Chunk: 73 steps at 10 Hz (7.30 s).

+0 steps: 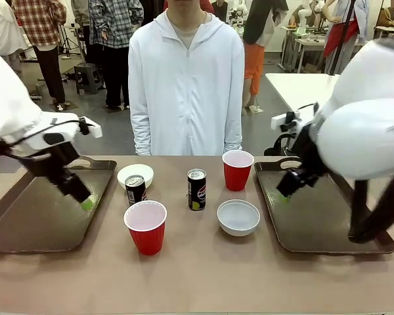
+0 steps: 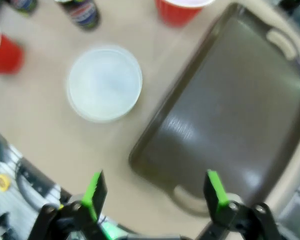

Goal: Prepare tableware on both trays.
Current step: Pick up a Picnic Bowl from the table and place it on a Handle tray.

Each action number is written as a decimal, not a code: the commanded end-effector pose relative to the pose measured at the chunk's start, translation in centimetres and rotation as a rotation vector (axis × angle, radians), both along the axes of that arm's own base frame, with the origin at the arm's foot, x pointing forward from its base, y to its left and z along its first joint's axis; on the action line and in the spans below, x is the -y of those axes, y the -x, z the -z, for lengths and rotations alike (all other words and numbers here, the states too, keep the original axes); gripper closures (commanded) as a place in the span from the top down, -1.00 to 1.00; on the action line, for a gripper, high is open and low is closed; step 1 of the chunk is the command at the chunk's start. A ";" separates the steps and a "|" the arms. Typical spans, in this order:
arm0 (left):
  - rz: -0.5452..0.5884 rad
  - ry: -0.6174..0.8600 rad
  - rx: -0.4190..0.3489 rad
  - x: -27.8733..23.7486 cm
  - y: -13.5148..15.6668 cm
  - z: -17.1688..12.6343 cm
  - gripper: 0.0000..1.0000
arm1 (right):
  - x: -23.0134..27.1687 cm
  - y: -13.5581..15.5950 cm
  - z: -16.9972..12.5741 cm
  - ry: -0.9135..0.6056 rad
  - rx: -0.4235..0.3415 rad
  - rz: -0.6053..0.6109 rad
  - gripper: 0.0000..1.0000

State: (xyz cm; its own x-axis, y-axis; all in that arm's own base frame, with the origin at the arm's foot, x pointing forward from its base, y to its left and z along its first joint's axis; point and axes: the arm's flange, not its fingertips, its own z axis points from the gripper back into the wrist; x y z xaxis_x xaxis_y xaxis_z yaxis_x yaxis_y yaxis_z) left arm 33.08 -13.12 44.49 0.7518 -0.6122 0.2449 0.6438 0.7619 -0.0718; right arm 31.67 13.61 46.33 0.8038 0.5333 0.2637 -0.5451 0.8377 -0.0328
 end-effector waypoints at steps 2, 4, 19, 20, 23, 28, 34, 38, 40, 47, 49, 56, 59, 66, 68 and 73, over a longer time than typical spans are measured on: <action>-0.069 -0.009 0.040 -4.0 5.0 1.2 1.00 | 3.9 6.8 3.7 -0.035 -0.100 0.029 1.00; -0.117 0.030 0.058 -4.2 3.6 1.7 1.00 | 3.6 4.2 5.0 -0.062 -0.116 0.020 1.00; -0.510 0.824 -0.137 -30.2 1.3 0.9 1.00 | 32.8 5.4 2.2 -0.984 -0.283 0.421 1.00; -0.519 0.832 -0.131 -30.5 1.8 1.0 1.00 | 33.1 5.9 2.3 -0.994 -0.285 0.411 1.00; -0.532 0.807 -0.105 -30.5 3.2 0.9 1.00 | 33.1 6.1 2.6 -0.988 -0.306 0.401 1.00; -0.542 0.808 -0.124 -30.7 2.6 0.5 1.00 | 32.9 6.5 2.6 -0.975 -0.310 0.425 1.00; -0.542 0.808 -0.124 -30.7 2.6 0.5 1.00 | 32.9 6.5 2.6 -0.975 -0.310 0.425 1.00; -0.542 0.808 -0.124 -30.7 2.6 0.5 1.00 | 27.6 4.7 -2.8 -0.879 -0.419 0.432 1.00; -0.542 0.808 -0.124 -30.7 2.6 0.5 1.00 | 20.6 3.7 -7.3 -0.641 -0.439 0.453 1.00; -0.542 0.808 -0.124 -30.7 2.6 0.5 1.00 | -2.9 -4.5 -0.1 -0.112 -0.323 0.522 1.00; -0.542 0.808 -0.124 -30.7 2.6 0.5 1.00 | -5.1 -6.7 2.3 -0.091 -0.221 0.557 1.00; -0.542 0.808 -0.124 -30.7 2.6 0.5 1.00 | -4.7 -7.3 6.4 -0.123 -0.154 0.451 1.00; -0.542 0.808 -0.124 -30.7 2.6 0.5 1.00 | -5.9 -7.6 9.6 -0.105 -0.165 0.371 1.00; -0.542 0.808 -0.124 -30.7 2.6 0.5 1.00 | -6.1 -6.9 9.8 -0.087 -0.196 0.368 1.00; -0.542 0.808 -0.124 -30.7 2.6 0.5 1.00 | -6.1 -6.9 9.8 -0.087 -0.196 0.368 1.00; -0.542 0.808 -0.124 -30.7 2.6 0.5 1.00 | -6.8 -7.8 10.1 -0.079 -0.170 0.276 1.00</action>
